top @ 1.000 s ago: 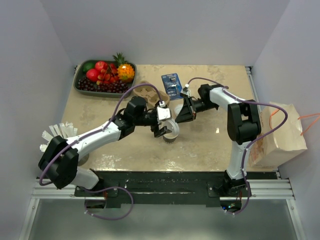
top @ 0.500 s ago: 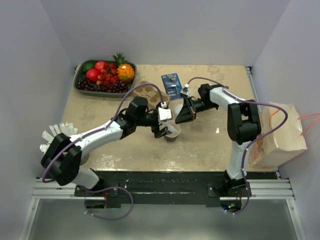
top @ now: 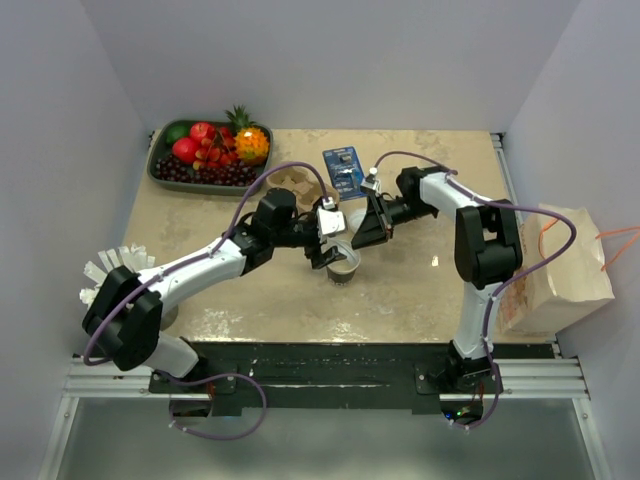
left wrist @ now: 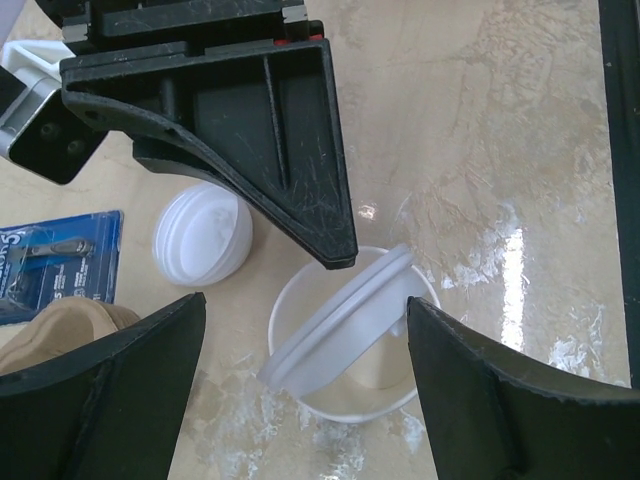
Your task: Pack the takeout coffee
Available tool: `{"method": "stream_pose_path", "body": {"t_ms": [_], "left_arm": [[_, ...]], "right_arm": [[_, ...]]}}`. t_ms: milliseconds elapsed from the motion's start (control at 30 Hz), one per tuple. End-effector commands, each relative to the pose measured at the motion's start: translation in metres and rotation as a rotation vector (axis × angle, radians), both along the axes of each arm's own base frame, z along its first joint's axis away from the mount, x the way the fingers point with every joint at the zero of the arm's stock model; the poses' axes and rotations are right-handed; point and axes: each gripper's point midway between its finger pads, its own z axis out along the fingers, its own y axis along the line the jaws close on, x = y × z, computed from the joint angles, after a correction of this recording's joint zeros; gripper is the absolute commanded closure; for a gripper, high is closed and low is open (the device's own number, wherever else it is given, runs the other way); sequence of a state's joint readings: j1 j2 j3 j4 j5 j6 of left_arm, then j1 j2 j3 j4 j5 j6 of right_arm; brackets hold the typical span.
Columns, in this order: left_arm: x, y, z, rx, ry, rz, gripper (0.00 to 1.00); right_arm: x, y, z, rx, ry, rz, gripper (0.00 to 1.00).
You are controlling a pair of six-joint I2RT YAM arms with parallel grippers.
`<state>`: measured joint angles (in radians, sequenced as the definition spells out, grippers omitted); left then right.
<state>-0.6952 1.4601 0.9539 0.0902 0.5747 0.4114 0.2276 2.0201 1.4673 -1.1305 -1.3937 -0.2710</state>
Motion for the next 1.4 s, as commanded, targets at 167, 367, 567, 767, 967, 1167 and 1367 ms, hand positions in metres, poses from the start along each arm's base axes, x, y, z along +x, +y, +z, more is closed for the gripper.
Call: {"method": "stream_pose_path", "body": {"t_ms": [167,367,567,767,967,1167,1367], "left_arm": [[0.015,-0.012,0.023,-0.041,-0.087,0.0,0.15],[0.014,-0.014,0.025,-0.048,-0.074,-0.006,0.15],[0.015,-0.014,0.023,-0.045,-0.073,-0.003,0.16],[0.017,-0.013,0.023,-0.043,-0.074,0.008,0.17],[0.019,-0.014,0.024,-0.044,-0.079,0.013,0.17],[0.019,-0.014,0.024,-0.043,-0.074,0.014,0.17],[0.019,-0.014,0.024,-0.042,-0.07,0.018,0.17]], "right_arm": [[-0.008,-0.009,0.026,0.002,-0.223,0.051,0.64],[-0.014,-0.012,0.032,0.031,-0.274,0.072,0.59],[-0.016,-0.015,0.034,0.049,-0.392,0.11,0.57],[-0.019,-0.017,0.031,0.063,-0.508,0.142,0.57],[-0.012,-0.019,0.024,0.044,-0.64,0.162,0.57],[-0.006,-0.019,0.026,0.002,-0.797,0.175,0.56],[-0.002,-0.013,0.029,-0.056,-0.953,0.16,0.54]]}}
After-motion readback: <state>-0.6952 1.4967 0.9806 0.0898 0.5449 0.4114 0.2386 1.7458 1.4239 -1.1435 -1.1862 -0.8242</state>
